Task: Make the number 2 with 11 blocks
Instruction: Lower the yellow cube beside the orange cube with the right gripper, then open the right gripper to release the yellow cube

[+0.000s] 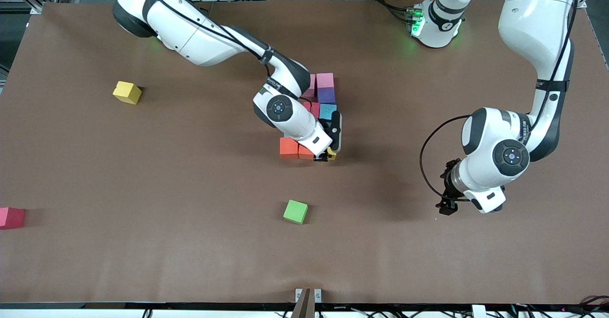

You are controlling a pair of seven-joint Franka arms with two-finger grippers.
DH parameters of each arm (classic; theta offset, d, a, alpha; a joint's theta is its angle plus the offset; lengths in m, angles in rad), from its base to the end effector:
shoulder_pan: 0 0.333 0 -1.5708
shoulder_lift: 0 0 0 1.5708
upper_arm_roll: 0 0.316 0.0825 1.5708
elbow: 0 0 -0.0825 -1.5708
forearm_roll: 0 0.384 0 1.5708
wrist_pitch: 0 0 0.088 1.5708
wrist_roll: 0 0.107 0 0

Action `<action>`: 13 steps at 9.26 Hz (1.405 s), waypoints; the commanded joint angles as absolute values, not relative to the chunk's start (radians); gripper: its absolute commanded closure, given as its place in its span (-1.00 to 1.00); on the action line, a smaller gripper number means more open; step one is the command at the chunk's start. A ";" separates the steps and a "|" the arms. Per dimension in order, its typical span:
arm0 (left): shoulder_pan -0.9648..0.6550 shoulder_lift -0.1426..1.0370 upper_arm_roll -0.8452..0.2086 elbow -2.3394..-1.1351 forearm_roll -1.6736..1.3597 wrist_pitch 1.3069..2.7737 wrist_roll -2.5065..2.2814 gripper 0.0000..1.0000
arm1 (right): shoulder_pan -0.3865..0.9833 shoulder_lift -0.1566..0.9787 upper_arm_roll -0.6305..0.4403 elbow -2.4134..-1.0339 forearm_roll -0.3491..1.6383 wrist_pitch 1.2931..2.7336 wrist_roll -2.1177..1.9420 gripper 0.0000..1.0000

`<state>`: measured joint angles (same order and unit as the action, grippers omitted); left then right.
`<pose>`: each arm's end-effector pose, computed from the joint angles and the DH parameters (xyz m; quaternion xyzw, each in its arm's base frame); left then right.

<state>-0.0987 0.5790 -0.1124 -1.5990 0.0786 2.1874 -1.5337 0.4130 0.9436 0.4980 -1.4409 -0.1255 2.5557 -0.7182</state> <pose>0.6808 -0.1323 0.2968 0.7972 0.6036 0.0056 0.0042 0.5192 0.5355 0.1971 -0.7208 -0.6641 -0.1233 0.1560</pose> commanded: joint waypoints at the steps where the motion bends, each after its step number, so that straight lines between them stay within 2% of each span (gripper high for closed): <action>1: -0.101 0.577 -0.112 -1.582 0.100 2.175 -1.551 -1.00 | 0.394 0.956 0.520 -1.456 -0.114 2.574 -0.746 -1.00; 4: -0.081 0.571 -0.110 -1.549 0.135 2.174 -1.505 -1.00 | 0.394 0.956 0.525 -1.456 -0.112 2.574 -0.742 -1.00; 8: -0.066 0.543 -0.107 -1.546 0.176 2.174 -1.433 -1.00 | 0.368 0.950 0.584 -1.453 -0.110 2.566 -0.733 -1.00; 13: -0.051 0.488 -0.110 -1.539 0.184 2.155 -1.414 -1.00 | 0.342 0.878 0.618 -1.451 -0.031 2.511 -0.733 -1.00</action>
<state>-0.0561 0.5130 -0.1045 -1.5369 0.1626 2.1845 -1.4311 0.3843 0.9245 0.5907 -1.4280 -0.0547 2.5521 -0.7190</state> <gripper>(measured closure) 0.000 0.000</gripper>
